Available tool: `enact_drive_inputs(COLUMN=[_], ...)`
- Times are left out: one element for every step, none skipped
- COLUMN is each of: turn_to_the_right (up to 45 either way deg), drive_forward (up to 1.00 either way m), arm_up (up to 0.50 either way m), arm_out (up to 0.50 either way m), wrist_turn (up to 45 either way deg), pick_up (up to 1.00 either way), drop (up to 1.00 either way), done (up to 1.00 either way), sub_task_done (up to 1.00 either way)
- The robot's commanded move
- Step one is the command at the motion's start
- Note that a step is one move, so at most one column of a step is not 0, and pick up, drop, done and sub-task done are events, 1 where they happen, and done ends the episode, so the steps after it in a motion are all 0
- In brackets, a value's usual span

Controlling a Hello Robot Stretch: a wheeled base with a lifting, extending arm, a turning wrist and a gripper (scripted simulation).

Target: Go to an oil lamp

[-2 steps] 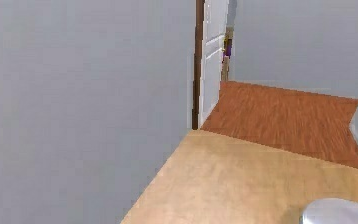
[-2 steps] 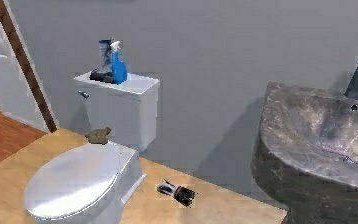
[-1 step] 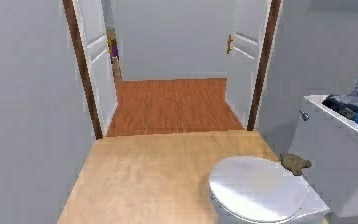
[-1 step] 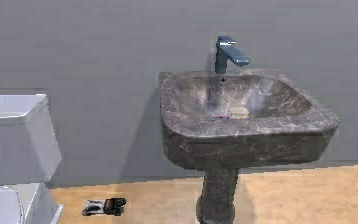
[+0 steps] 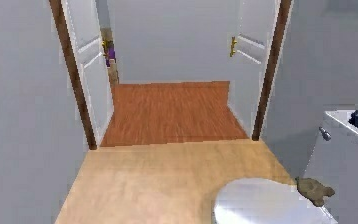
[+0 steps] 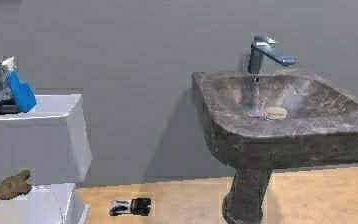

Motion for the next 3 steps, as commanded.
enact_drive_inputs(turn_to_the_right=[45.0,0.0,0.0], drive_forward=[0.0,0.15,0.0], arm_up=[0.0,0.0,0.0], arm_out=[0.0,0.0,0.0], wrist_turn=[0.0,0.0,0.0], pick_up=[0.0,0.0,0.0], drop=[0.0,0.0,0.0], done=[0.0,0.0,1.0], sub_task_done=[0.0,0.0,0.0])
